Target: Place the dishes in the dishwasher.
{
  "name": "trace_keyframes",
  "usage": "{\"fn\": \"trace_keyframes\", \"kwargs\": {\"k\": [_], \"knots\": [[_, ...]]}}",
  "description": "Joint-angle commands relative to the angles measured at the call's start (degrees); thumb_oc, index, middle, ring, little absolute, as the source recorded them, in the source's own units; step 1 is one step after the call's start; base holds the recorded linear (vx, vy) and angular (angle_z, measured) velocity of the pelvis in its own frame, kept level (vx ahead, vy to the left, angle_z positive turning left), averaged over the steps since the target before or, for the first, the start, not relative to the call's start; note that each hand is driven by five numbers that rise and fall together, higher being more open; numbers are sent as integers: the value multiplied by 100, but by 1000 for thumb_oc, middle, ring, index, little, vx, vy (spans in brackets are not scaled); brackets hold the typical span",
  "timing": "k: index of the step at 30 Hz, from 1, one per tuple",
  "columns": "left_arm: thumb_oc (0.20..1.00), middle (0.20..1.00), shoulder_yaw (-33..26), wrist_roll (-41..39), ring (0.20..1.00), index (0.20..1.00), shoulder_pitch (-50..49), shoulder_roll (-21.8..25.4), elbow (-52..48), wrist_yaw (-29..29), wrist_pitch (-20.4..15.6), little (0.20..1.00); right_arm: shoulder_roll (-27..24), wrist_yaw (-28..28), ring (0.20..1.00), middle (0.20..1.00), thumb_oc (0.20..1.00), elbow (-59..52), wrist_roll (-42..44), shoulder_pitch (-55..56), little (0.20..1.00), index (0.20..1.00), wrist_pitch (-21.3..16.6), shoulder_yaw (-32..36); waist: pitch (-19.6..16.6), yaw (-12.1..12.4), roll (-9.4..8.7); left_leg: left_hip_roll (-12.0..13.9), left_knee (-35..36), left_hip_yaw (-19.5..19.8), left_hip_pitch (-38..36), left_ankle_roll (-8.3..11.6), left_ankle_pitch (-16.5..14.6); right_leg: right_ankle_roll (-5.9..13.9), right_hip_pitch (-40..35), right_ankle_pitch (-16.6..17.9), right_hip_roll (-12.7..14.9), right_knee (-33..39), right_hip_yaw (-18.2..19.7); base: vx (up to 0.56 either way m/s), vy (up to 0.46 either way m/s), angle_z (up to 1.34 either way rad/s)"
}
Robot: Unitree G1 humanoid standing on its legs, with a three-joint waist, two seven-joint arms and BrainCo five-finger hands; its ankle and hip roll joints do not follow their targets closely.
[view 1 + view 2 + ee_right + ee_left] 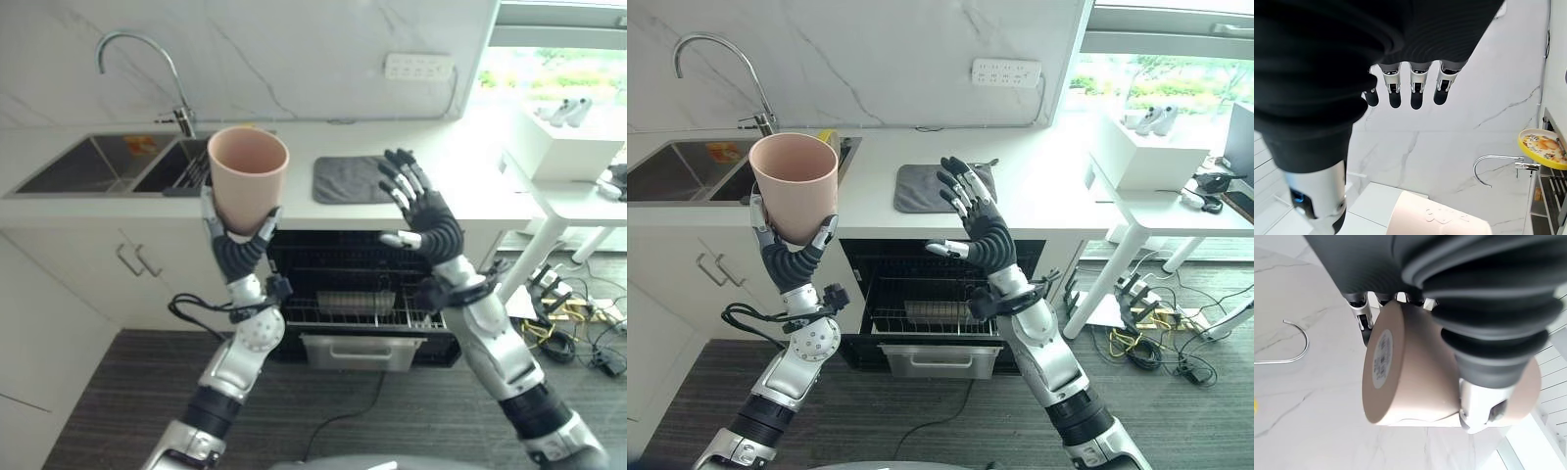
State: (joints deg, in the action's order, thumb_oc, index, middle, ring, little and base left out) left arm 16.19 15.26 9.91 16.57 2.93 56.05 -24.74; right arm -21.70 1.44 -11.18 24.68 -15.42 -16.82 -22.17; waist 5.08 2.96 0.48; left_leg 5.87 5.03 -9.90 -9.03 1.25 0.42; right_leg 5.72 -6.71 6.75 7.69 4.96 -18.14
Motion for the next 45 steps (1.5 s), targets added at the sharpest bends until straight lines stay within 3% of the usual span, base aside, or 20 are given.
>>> {"fn": "trace_keyframes", "kwargs": {"k": [1,8,17,23,35,45], "knots": [[200,200,272,413,200,200,771,229,89,123,-67,200,212,57,1000,1000,1000,5,-20,-583,1000,1000,1,80,52,74,-203,-34,-343,-34,-31,359,-618,392,-301,-1028,326,-404,172,0,0,0],[200,200,439,723,200,200,864,271,322,208,-289,200,306,113,1000,1000,1000,154,415,-1122,1000,1000,452,-115,34,209,-227,-39,-303,24,-28,367,-593,383,-338,-1024,337,-400,117,26,-7,11],[200,200,665,891,200,200,1028,270,358,171,-239,200,430,137,1000,1000,1000,258,570,-1533,1000,1000,803,-262,32,281,-236,-54,-283,65,-40,353,-594,370,-356,-1034,336,-416,111,4,0,0],[200,200,821,1171,200,200,1151,313,391,302,-245,200,563,31,1000,1000,1000,362,1211,-1754,1000,1000,1240,-452,32,323,-247,-61,-312,77,-43,349,-602,358,-372,-1035,336,-420,109,23,1,1],[200,200,1195,1034,200,200,1229,233,453,133,-211,200,831,-44,1000,1000,1000,575,1326,-2250,1000,1000,1649,-717,58,462,-290,-117,-402,145,-6,322,-655,333,-387,-1034,349,-438,60,13,0,5],[200,200,1267,943,200,200,1170,207,553,129,-208,200,794,184,1000,1000,1000,500,1153,-2423,1000,1000,1553,-690,92,514,-313,-134,-415,157,6,303,-665,337,-385,-1020,362,-453,30,0,0,0]]}}
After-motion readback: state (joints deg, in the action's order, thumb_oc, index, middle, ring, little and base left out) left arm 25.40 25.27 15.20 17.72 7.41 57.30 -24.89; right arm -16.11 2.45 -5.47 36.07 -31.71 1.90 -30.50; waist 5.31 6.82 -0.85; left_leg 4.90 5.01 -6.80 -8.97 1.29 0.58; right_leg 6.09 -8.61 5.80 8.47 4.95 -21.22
